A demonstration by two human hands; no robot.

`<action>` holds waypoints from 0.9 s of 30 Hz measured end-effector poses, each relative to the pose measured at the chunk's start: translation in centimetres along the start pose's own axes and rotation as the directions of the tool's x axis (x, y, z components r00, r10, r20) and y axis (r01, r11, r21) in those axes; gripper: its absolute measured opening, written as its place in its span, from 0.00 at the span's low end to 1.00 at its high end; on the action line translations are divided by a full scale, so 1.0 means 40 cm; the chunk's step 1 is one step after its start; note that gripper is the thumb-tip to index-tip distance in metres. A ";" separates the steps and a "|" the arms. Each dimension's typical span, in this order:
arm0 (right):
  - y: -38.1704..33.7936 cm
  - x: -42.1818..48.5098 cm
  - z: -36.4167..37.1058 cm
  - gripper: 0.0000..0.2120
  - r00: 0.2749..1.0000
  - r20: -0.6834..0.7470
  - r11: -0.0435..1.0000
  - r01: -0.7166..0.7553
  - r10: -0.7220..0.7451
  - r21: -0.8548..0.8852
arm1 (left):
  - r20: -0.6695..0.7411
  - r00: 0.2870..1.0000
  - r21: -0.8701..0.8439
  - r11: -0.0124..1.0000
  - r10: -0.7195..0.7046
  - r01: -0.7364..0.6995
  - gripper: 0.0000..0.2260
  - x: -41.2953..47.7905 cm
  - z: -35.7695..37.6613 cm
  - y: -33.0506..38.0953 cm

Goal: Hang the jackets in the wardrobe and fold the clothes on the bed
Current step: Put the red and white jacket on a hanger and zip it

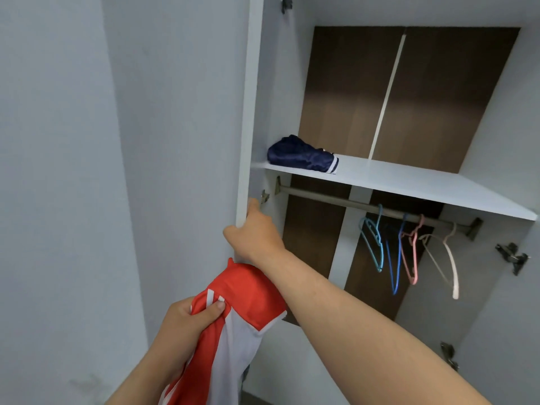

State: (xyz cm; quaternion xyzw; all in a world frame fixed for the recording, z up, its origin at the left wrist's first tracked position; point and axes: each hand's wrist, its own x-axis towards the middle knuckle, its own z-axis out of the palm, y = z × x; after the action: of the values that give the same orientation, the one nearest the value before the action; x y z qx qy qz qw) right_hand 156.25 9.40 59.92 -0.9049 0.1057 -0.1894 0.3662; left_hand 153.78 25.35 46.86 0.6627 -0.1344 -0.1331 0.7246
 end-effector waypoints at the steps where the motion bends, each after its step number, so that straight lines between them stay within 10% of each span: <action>1: -0.016 0.004 0.019 0.30 1.000 -0.004 1.000 -0.004 0.004 -0.010 | -0.002 1.000 0.004 1.000 0.002 -0.002 0.09 -0.005 -0.016 0.005; 8: -0.114 0.025 0.109 0.44 0.994 0.045 0.995 -0.096 0.098 -0.041 | 0.005 1.000 0.034 0.999 -0.001 0.001 0.06 -0.048 -0.092 0.007; 20: -0.160 0.042 0.156 0.40 0.987 0.101 0.976 -0.107 0.128 -0.188 | -0.015 1.000 0.039 0.999 0.014 -0.013 0.06 -0.065 -0.135 0.009; 27: -0.081 0.005 0.054 0.33 0.974 0.225 1.000 0.001 -0.004 0.012 | 0.002 1.000 -0.018 0.999 0.027 -0.027 0.03 -0.044 -0.098 0.016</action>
State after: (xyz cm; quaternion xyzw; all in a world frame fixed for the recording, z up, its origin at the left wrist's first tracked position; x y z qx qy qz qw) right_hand 157.50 12.96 60.82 -0.9185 0.0614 -0.0870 0.3809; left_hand 153.61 29.67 47.14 0.6543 -0.1429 -0.1251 0.7320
